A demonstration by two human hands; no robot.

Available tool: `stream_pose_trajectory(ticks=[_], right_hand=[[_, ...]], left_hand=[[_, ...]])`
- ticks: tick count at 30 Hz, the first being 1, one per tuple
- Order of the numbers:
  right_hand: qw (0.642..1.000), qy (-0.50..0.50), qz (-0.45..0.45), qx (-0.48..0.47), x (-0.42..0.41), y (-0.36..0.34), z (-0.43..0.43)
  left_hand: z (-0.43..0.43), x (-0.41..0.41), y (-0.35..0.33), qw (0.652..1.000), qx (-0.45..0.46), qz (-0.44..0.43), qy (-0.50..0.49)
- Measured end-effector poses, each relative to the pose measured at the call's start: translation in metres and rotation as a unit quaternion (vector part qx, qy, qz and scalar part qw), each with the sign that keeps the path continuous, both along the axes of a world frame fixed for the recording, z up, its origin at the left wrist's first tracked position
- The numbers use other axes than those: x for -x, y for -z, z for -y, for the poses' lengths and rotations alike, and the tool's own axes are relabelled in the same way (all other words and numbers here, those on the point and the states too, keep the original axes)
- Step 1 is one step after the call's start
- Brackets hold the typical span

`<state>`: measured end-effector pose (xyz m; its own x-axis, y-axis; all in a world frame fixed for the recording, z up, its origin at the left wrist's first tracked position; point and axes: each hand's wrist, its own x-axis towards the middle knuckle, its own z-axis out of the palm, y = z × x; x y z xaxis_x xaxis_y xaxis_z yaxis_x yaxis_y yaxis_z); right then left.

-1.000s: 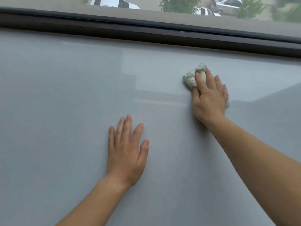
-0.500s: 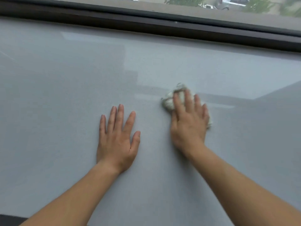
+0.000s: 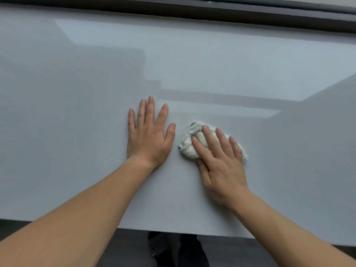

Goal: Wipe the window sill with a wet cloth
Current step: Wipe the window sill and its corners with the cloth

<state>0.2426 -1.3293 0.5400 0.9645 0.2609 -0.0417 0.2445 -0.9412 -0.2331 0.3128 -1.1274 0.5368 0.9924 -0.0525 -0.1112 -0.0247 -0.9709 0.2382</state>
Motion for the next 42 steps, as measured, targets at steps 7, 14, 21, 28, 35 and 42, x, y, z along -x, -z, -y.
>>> stream_pose_trajectory(ticks=[7, 14, 21, 28, 35, 42], right_hand=[[0.978, 0.207, -0.001, -0.039, -0.010, -0.001, 0.008], [0.998, -0.063, -0.004, -0.012, 0.103, -0.003, -0.013], [0.988, 0.153, 0.018, -0.023, 0.100, 0.000, -0.012], [1.000, -0.015, 0.013, 0.011, 0.123, 0.002, 0.044], [0.992, 0.121, 0.027, -0.001, 0.129, 0.001, 0.039], [0.990, 0.138, -0.001, 0.009, 0.053, -0.002, 0.112]], left_hand=[[-0.002, 0.007, 0.000, 0.994, 0.091, 0.060, 0.014], [0.007, 0.030, -0.004, 0.978, 0.176, 0.108, 0.037], [0.027, 0.066, 0.000, 0.986, 0.148, 0.031, 0.073], [0.038, 0.068, 0.003, 0.996, 0.051, 0.030, 0.073], [0.076, 0.056, 0.001, 0.999, 0.022, 0.007, -0.035], [0.082, 0.057, 0.001, 0.999, -0.030, -0.010, -0.037]])
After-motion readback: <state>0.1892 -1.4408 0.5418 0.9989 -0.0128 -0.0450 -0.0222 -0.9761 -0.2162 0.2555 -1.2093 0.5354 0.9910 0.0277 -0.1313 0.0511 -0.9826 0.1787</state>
